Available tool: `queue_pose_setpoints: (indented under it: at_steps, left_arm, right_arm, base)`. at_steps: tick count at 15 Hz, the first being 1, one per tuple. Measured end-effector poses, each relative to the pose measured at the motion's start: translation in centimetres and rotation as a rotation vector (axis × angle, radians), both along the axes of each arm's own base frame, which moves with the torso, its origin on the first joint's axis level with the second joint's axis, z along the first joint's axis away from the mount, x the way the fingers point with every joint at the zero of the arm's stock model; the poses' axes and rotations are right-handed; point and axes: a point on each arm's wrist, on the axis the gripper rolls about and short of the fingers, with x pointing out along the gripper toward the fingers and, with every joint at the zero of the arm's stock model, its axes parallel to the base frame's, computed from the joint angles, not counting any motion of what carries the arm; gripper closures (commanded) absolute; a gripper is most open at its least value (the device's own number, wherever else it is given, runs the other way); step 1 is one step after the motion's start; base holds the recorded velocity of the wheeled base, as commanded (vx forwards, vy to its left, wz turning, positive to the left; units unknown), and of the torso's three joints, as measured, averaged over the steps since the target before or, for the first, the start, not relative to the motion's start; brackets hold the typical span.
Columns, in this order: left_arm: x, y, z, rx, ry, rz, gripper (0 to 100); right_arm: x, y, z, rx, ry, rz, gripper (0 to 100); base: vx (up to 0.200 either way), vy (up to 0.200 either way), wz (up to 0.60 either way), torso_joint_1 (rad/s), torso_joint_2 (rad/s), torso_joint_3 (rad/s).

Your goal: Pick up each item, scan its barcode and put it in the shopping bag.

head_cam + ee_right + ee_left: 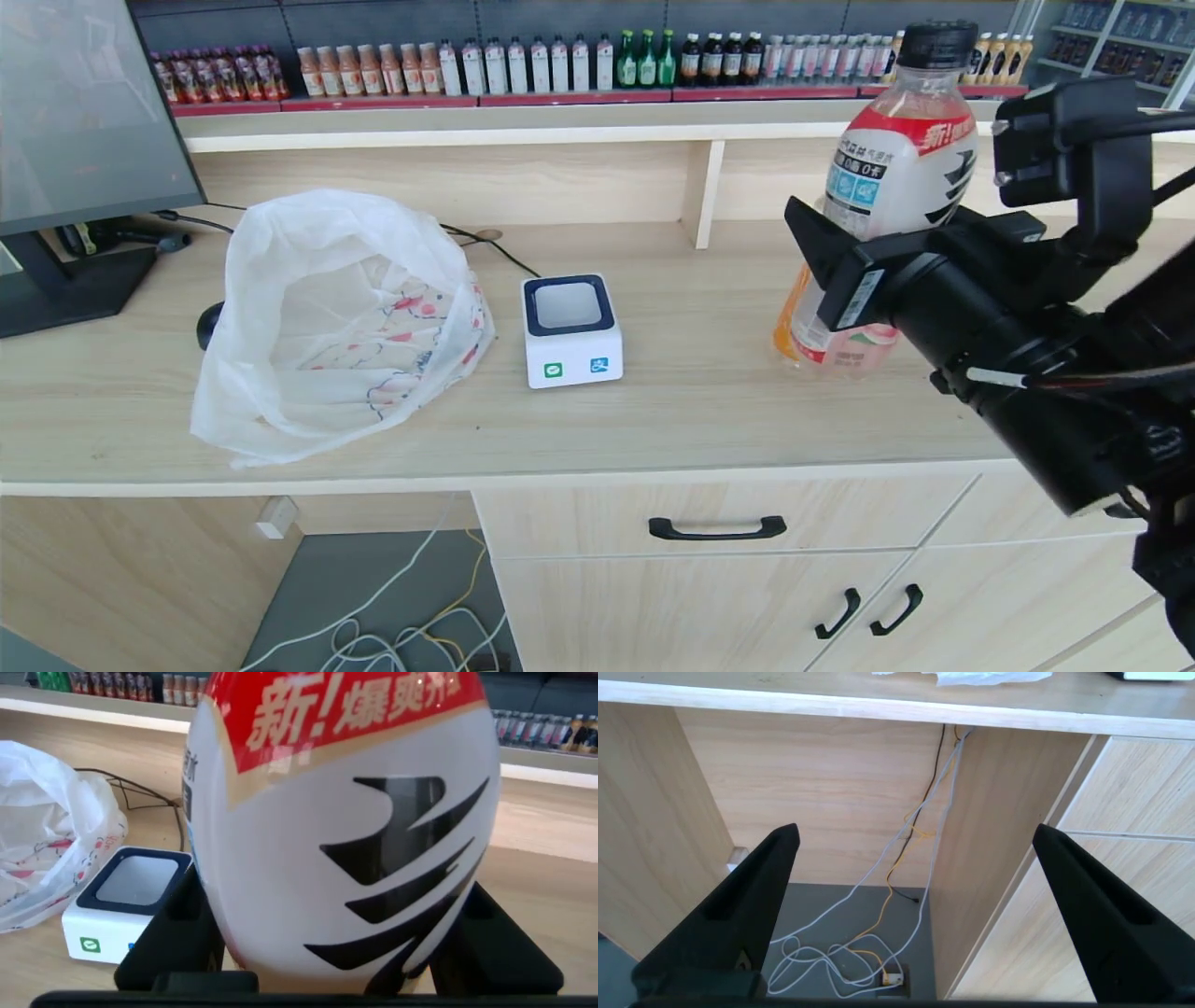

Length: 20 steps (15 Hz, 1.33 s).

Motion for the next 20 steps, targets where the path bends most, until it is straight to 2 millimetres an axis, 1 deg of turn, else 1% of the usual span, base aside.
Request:
queue_pose_setpoints:
  at_steps: [3, 6, 7, 10, 13, 16, 18, 20]
  left_arm:
    - [0.0, 0.0, 0.0, 0.0, 0.0, 0.0, 0]
    - [0.0, 0.0, 0.0, 0.0, 0.0, 0.0, 0]
    - [0.0, 0.0, 0.0, 0.0, 0.0, 0.0, 0]
    - [0.0, 0.0, 0.0, 0.0, 0.0, 0.001, 0]
    - [0.0, 0.0, 0.0, 0.0, 0.0, 0.0, 0]
    - [0.0, 0.0, 0.0, 0.0, 0.0, 0.0, 0]
    - [0.0, 0.0, 0.0, 0.0, 0.0, 0.0, 0]
    - [0.0, 0.0, 0.0, 0.0, 0.0, 0.0, 0]
  right_arm:
    - [-2.8, -1.9, -0.6, -0.018, 0.012, 0.002, 100]
    - [-4.1, -3.0, -0.9, 0.032, 0.023, 0.033, 100]
    - [-4.3, -3.1, -0.9, 0.047, 0.027, 0.052, 100]
    - [-4.7, -3.0, -1.3, 0.093, 0.037, 0.25, 100]
    - [-5.1, -3.1, -2.3, 0.124, 0.093, 0.452, 100]
    - [-4.6, -3.5, -2.3, 0.143, 0.127, 0.65, 100]
    - [-4.1, -3.4, -2.0, 0.156, 0.139, 0.724, 100]
    - [-3.4, -2.8, -1.5, 0.158, 0.138, 0.786, 100]
  base:
    - [0.0, 0.0, 0.0, 0.0, 0.0, 0.0]
    - [0.0, 0.0, 0.0, 0.0, 0.0, 0.0]
    - [0.0, 0.0, 0.0, 0.0, 0.0, 0.0]
    - [0.0, 0.0, 0.0, 0.0, 0.0, 0.0]
    - [0.0, 0.0, 0.0, 0.0, 0.0, 0.0]
    - [0.0, 0.0, 0.0, 0.0, 0.0, 0.0]
    - [0.0, 0.0, 0.0, 0.0, 0.0, 0.0]
    - [0.0, 0.0, 0.0, 0.0, 0.0, 0.0]
